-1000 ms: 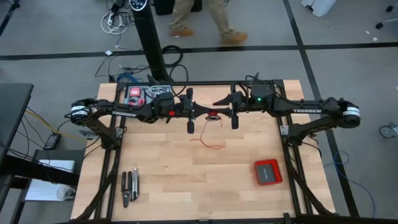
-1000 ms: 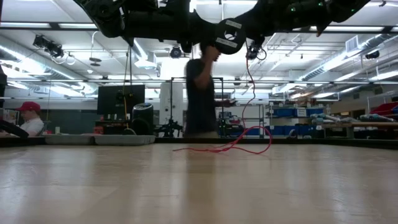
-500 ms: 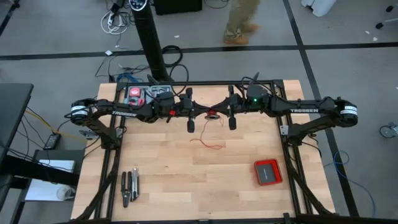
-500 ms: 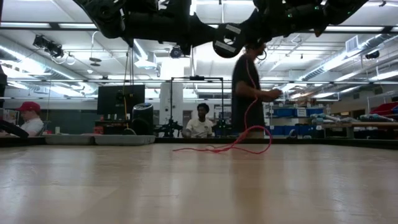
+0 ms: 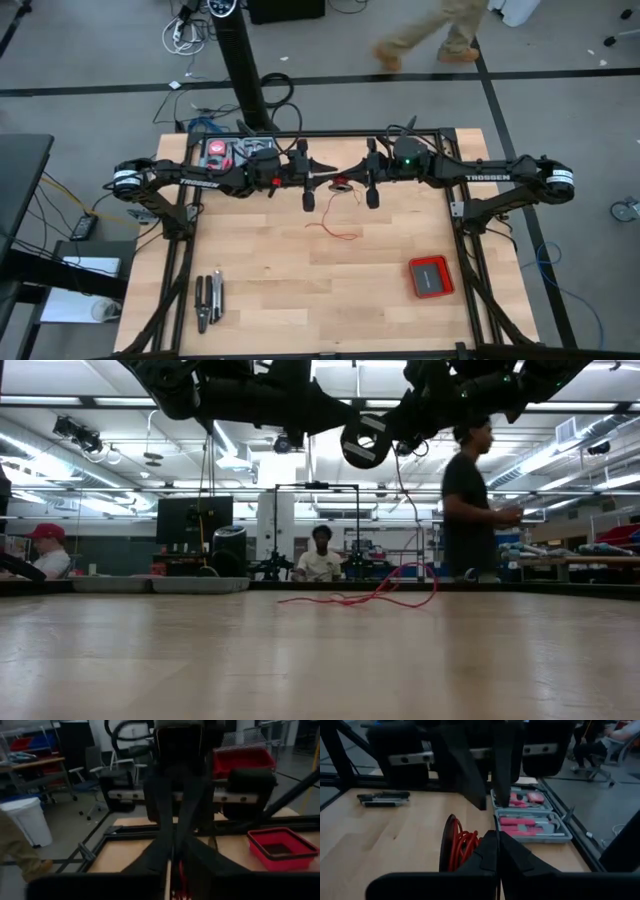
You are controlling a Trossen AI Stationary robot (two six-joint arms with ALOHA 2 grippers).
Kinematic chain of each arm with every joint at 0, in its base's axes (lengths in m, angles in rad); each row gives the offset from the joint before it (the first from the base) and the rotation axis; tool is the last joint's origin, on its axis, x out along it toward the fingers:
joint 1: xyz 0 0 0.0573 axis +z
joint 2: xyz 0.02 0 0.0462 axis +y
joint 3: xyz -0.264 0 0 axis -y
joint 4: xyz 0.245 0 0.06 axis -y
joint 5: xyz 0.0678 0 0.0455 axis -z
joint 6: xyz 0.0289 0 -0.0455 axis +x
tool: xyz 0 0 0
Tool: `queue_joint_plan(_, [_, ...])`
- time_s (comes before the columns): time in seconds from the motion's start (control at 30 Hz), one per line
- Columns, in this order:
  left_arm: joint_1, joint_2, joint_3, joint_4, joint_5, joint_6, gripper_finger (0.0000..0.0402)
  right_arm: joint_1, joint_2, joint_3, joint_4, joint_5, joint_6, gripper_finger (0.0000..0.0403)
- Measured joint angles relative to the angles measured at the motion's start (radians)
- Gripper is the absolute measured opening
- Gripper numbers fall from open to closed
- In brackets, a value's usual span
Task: Coil cords
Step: Coil the red wire onto the spool
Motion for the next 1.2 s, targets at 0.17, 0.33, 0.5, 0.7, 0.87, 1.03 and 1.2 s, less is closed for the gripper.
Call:
queue_joint_plan(0.17, [0.0,0.0,0.001,-0.029,-0.047,0.001,0.0119,0.0,-0.001,0.0,0.005,0.005,0.0,0.0001])
queue_joint_plan(0.33, [0.009,-0.041,0.0,-0.096,-0.054,0.004,0.0136,-0.004,-0.034,0.0,-0.049,0.018,-0.013,0.0001])
queue_joint_plan(0.5, [0.009,-0.078,0.0,-0.144,-0.054,0.004,0.0137,-0.027,-0.123,0.0,-0.095,0.039,-0.027,0.0001])
queue_joint_plan(0.7, [0.007,-0.049,-0.001,-0.137,-0.003,-0.025,0.0137,-0.027,-0.181,-0.012,-0.062,0.081,-0.049,0.0])
queue_joint_plan(0.87, [0.006,0.012,-0.001,-0.011,0.111,-0.105,0.0137,-0.02,-0.173,-0.013,0.002,0.13,-0.051,0.0])
queue_joint_plan(1.03, [0.007,0.062,-0.002,0.045,0.099,-0.147,0.0137,0.009,-0.175,-0.013,0.051,0.197,-0.061,0.0])
queue_joint_plan(1.2, [0.007,0.105,-0.001,0.106,0.074,-0.192,0.0137,0.044,-0.153,-0.013,0.136,0.215,-0.067,0.0])
